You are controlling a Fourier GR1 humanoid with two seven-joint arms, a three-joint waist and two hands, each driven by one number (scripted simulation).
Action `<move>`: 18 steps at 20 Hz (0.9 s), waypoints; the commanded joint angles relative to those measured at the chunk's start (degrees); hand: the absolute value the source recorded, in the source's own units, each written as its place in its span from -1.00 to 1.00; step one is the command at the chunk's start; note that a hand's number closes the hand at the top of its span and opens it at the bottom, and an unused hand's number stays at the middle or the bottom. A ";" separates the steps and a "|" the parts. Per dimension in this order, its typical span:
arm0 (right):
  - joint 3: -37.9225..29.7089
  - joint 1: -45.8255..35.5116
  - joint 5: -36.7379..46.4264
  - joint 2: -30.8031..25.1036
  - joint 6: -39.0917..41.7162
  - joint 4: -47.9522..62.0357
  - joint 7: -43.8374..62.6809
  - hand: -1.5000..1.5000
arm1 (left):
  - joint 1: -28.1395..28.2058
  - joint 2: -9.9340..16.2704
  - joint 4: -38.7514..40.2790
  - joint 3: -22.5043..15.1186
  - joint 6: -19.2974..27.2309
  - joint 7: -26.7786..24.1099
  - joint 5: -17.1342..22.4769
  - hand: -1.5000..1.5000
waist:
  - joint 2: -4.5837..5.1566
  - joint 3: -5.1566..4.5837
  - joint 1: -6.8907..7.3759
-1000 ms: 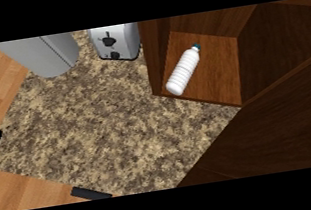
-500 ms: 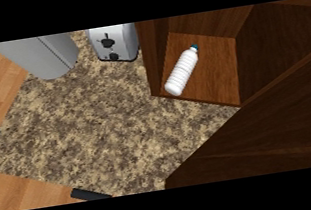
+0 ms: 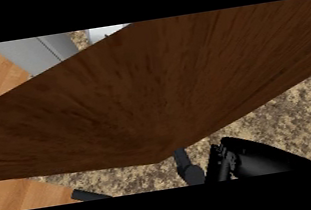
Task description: Pick up the bottled water, place it into the cabinet and close the cabinet
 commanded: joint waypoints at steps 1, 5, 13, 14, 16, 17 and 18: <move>-0.58 -8.93 1.23 5.82 -5.27 9.25 5.92 1.00 | -0.19 -0.03 0.53 0.44 -0.25 -0.14 0.24 -1.00 | -0.33 0.19 -0.15; -1.90 -19.01 1.55 12.45 -9.18 19.42 9.65 1.00 | 0.01 0.09 1.72 0.94 -0.01 0.15 0.44 -1.00 | -0.57 0.52 -1.32; -11.21 -37.53 8.47 16.49 -22.76 37.97 8.26 1.00 | 1.32 -0.49 3.36 2.03 -1.91 -1.10 0.88 -1.00 | -0.97 0.73 -2.83; -11.31 -38.71 8.85 16.52 -25.22 40.16 6.99 1.00 | 1.20 -1.03 4.35 1.87 -1.94 -1.49 0.45 -1.00 | -0.90 0.74 -3.82; -13.06 -41.74 9.44 16.57 -26.97 44.75 4.19 1.00 | 1.31 -0.59 4.28 2.34 -2.37 -1.47 0.42 -1.00 | -0.83 0.89 -4.49; -13.86 -42.57 9.28 16.59 -27.84 46.62 3.98 1.00 | 2.78 -0.81 4.31 2.54 -3.14 -1.95 0.61 -1.00 | -0.77 0.86 -3.41; -14.15 -44.19 8.95 16.61 -28.82 47.66 3.69 1.00 | 1.92 -1.07 4.37 2.63 -2.77 -2.20 0.37 -1.00 | -0.74 0.88 -4.09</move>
